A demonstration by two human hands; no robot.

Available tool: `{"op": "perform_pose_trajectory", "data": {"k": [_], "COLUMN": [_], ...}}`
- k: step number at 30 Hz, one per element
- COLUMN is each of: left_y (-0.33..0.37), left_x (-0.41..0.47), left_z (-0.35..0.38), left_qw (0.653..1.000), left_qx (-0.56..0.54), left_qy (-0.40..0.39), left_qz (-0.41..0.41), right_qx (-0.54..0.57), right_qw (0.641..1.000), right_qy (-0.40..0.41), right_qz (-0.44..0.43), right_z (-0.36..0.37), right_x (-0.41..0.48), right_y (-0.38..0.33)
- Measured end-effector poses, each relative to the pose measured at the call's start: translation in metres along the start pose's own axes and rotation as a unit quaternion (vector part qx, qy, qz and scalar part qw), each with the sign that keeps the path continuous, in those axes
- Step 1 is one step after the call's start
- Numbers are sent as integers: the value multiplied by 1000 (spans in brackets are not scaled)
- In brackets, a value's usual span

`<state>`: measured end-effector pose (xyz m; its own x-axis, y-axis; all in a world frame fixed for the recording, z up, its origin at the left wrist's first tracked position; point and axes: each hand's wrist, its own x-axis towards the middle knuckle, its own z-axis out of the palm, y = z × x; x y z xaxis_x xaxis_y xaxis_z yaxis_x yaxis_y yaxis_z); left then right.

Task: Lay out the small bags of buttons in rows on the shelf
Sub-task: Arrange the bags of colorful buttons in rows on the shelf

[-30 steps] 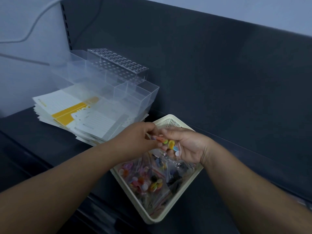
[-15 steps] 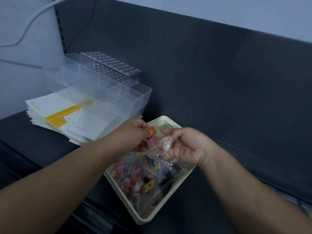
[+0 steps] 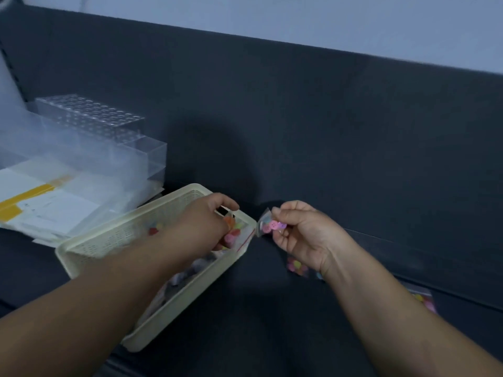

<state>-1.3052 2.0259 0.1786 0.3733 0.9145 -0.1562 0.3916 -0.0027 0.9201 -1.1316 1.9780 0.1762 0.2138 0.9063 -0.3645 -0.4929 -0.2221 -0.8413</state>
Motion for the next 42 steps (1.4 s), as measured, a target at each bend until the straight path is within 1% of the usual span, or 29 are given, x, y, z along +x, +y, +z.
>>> {"op": "perform_pose_trajectory", "data": {"k": [5, 11, 12, 14, 16, 19, 22, 23, 25, 27, 29, 32, 35, 38, 42], "left_y": [23, 47, 51, 53, 56, 61, 64, 64, 64, 66, 69, 71, 69, 67, 65], "left_x": [-7, -18, -21, -26, -30, -33, -35, -36, -38, -40, -43, -48, -53, -54, -52], "left_z": [69, 143, 154, 173, 192, 216, 237, 245, 256, 269, 278, 288, 301, 312, 318], "left_qw": [998, 986, 985, 987, 990, 993, 992, 992, 991, 991, 990, 985, 979, 979, 975], "left_qx": [-27, -90, -87, -46, -27, -28, -9, 2, 14, 14, 3, 21, 46, 58, 81], "left_qy": [-59, -135, -145, -151, -134, -114, -120, -123, -128, -128, -134, -167, -195, -190, -202], "left_qz": [17, -24, -21, 2, 21, 18, 26, 29, 34, 45, 49, 37, 25, 37, 45], "right_qx": [12, 27, 22, 6, 6, -19, -47, -63, -131, -166, -150, -71, -26, -31, -54], "right_qw": [999, 996, 995, 995, 996, 996, 997, 996, 989, 984, 987, 993, 993, 992, 989], "right_qy": [30, 72, 78, 82, 75, 65, 21, 2, -28, -24, 11, 62, 72, 71, 72], "right_qz": [-28, -51, -54, -55, -55, -60, -65, -63, -56, -58, -60, -70, -90, -95, -113], "right_z": [-57, -123, -132, -151, -170, -201, -227, -236, -245, -256, -264, -274, -278, -282, -290], "right_x": [-29, -55, -60, -68, -76, -89, -102, -106, -112, -118, -122, -124, -125, -130, -135], "right_y": [-9, -17, -18, -18, -19, -19, -20, -21, -23, -23, -22, -21, -18, -15, -13]}}
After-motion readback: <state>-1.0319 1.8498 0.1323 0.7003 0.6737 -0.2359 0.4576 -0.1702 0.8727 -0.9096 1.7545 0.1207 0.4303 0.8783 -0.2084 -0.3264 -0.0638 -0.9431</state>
